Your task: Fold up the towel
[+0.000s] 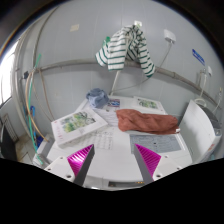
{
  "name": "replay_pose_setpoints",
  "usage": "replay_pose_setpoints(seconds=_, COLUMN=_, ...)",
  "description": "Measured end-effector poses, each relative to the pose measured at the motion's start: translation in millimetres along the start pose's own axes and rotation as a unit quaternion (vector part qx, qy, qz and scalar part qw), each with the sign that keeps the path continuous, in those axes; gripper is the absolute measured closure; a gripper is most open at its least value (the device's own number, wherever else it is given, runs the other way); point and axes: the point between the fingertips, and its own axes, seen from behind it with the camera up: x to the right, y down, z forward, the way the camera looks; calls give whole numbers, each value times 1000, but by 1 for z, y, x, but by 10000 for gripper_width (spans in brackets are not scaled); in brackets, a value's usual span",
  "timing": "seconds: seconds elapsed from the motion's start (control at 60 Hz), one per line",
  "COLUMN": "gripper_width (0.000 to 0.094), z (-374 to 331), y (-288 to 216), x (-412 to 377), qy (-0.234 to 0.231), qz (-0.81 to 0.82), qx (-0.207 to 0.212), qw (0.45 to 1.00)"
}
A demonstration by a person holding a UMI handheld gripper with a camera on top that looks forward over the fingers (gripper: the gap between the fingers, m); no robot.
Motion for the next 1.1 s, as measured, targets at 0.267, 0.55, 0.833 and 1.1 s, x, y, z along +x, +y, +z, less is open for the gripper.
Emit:
replay_pose_setpoints(seconds=0.267, gripper_width=141, z=152, y=-41, x=27, qy=2, qz=-51, qx=-17, qw=999)
replay_pose_setpoints(seconds=0.55, gripper_width=558, z=224, y=-32, x=48, qy=-28, qz=-63, qx=-67, qw=995)
replay_pose_setpoints(seconds=0.833, gripper_width=906, z=227, y=-35, x=51, qy=-27, qz=-60, qx=-55, qw=996)
replay_pose_setpoints(seconds=1.1, gripper_width=899, z=176, y=-103, x=114, qy=-98, qz=96, qx=-11, qw=991)
